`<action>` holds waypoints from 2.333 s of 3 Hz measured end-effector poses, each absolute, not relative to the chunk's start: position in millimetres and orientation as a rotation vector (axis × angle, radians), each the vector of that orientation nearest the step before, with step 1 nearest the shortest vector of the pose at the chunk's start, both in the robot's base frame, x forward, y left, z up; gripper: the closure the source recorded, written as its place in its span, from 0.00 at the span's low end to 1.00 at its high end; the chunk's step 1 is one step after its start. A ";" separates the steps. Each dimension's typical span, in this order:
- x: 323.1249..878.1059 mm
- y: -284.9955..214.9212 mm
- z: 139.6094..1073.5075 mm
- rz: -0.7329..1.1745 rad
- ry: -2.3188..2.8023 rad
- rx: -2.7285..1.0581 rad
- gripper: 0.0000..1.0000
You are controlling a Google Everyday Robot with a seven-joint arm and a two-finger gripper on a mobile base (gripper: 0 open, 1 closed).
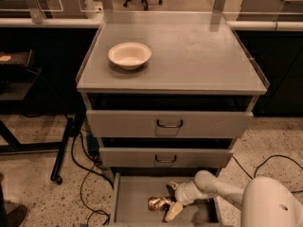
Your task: Pick orange can from bottom drawer and place on counter
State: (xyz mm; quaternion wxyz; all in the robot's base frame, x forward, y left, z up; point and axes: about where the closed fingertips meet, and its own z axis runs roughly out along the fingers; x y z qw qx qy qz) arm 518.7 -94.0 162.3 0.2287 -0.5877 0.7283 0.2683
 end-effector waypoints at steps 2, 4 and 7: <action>531.0 -75.3 136.8 0.777 1.986 -1.583 0.00; 527.2 -76.7 120.2 0.809 2.009 -1.551 0.00; 521.4 -80.0 106.1 0.845 2.033 -1.521 0.40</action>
Offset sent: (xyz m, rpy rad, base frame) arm 0.0280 0.0222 -0.0223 0.0397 -0.0323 -0.0231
